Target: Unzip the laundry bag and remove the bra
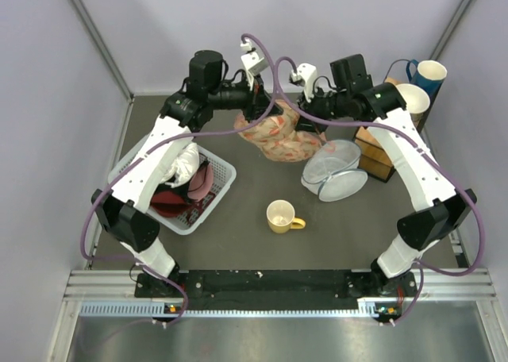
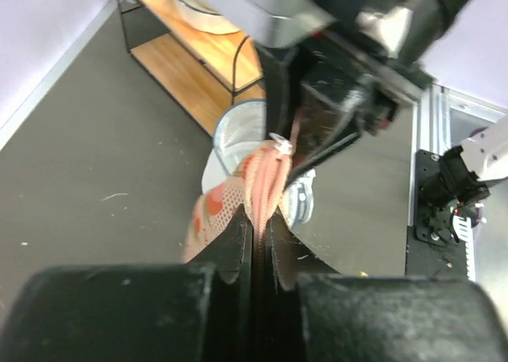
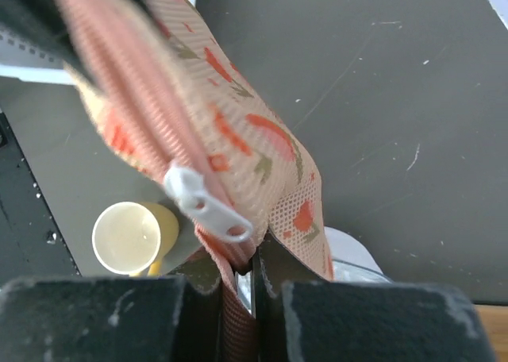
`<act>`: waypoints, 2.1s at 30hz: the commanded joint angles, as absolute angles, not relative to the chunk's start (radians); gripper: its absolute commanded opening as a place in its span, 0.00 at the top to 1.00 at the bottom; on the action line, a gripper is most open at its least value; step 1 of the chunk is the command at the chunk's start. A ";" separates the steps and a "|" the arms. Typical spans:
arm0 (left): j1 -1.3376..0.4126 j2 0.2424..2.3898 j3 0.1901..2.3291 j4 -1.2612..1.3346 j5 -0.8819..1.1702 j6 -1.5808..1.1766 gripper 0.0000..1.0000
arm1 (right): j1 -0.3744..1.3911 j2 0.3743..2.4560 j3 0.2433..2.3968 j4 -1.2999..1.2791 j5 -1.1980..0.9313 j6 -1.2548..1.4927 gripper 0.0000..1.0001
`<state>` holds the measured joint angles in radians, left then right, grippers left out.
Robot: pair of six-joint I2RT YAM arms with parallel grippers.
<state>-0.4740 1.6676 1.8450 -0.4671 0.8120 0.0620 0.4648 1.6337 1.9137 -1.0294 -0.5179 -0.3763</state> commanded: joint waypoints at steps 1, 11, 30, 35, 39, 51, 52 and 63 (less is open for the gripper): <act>-0.474 1.655 1.873 -0.436 0.805 0.070 1.00 | 0.480 1.617 1.982 -0.991 -0.508 -0.350 0.86; -0.391 1.531 1.572 -0.063 1.029 -0.023 1.00 | 0.332 1.499 1.956 -0.878 -0.840 -0.214 0.31; -0.377 1.470 1.479 0.100 1.068 -0.078 1.00 | 0.282 1.488 1.451 0.048 -1.158 0.730 0.36; -0.379 1.463 1.489 0.064 1.049 -0.054 1.00 | 0.281 1.468 1.466 0.092 -1.157 0.764 0.38; -0.377 1.460 1.489 0.057 1.043 -0.052 1.00 | 0.287 1.439 1.451 0.162 -1.147 0.802 0.40; -0.377 1.466 1.486 0.072 1.042 -0.071 1.00 | 0.328 1.385 1.440 0.178 -1.163 0.799 0.43; -0.379 1.466 1.488 0.075 1.040 -0.074 1.00 | 0.331 1.393 1.440 0.163 -1.163 0.778 0.43; -0.379 1.460 1.483 0.077 1.034 -0.077 1.00 | 0.397 1.445 1.385 0.147 -1.174 0.764 0.43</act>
<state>-0.3782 1.4963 1.4754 0.0051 1.0290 -0.0772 0.3870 1.4178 1.3891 0.1379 -1.1694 0.7864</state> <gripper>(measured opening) 0.057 0.568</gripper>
